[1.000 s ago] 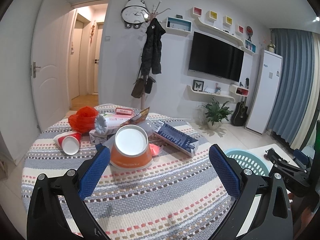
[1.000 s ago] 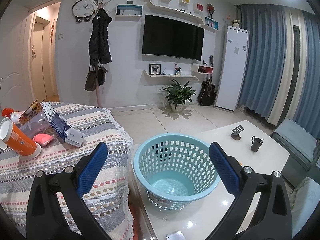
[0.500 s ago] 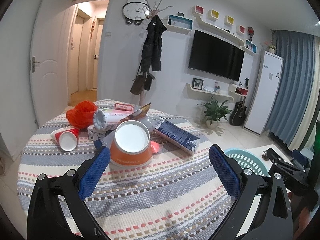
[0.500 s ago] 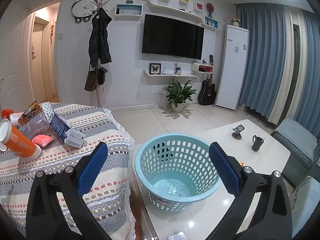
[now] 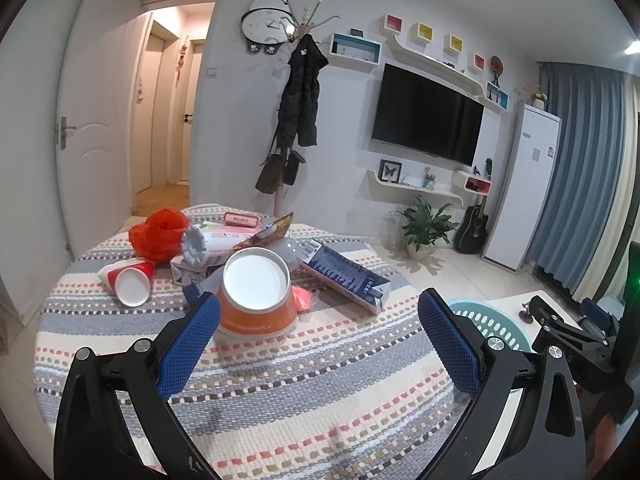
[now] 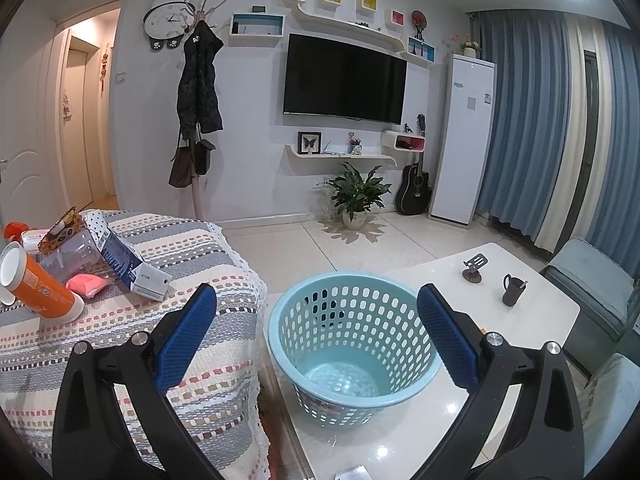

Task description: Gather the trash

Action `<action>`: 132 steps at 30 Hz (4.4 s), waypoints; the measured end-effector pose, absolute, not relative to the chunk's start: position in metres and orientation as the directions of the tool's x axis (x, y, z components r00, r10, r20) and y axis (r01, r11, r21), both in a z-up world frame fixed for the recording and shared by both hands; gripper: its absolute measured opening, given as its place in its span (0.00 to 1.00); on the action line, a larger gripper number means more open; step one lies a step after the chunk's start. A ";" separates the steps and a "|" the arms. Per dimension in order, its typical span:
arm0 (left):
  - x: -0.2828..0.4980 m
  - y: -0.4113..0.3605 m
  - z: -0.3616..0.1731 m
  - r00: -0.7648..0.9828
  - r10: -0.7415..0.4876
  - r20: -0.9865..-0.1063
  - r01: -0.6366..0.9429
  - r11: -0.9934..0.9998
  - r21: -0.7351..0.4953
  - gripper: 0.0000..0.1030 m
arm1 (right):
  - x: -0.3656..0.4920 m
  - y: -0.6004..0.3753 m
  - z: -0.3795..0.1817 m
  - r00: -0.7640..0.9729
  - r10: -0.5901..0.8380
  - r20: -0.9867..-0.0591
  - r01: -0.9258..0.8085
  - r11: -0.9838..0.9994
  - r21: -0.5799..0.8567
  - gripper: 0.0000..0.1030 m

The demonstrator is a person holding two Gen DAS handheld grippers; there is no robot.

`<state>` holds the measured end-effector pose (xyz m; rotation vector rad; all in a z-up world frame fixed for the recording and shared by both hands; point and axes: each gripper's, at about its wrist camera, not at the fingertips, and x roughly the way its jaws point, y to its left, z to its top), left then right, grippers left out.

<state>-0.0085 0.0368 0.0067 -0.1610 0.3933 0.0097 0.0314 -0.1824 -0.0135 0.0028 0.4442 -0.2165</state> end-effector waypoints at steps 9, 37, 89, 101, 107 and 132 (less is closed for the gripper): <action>-0.007 0.045 0.005 0.922 -0.017 -0.387 -0.051 0.985 -0.164 0.93 | 0.033 -0.179 -0.014 0.880 -0.203 -0.429 0.200 0.978 -0.051 0.92; 0.078 0.112 0.022 0.850 -0.035 -0.525 -0.093 0.972 -0.215 0.78 | 0.119 -0.116 -0.009 0.854 0.122 -0.506 -0.125 0.992 0.028 0.53; 0.092 0.091 -0.072 0.662 -0.051 -0.748 -0.140 0.972 -0.190 0.72 | 0.241 -0.030 -0.081 0.468 0.356 -0.809 -0.450 0.884 0.128 0.57; 0.120 0.020 -0.012 0.761 -0.159 -0.628 0.062 0.983 -0.174 0.72 | 0.210 -0.146 -0.016 0.679 0.334 -0.654 -0.272 0.942 0.199 0.55; 0.154 -0.062 -0.006 0.737 -0.290 -0.610 0.221 0.957 -0.187 0.72 | 0.188 -0.232 -0.006 0.761 0.173 -0.626 -0.074 0.981 0.181 0.55; 0.211 -0.165 -0.123 0.420 -0.461 -0.782 0.338 0.879 -0.337 0.80 | 0.163 -0.368 -0.142 0.524 0.073 -0.849 0.319 0.907 0.275 0.56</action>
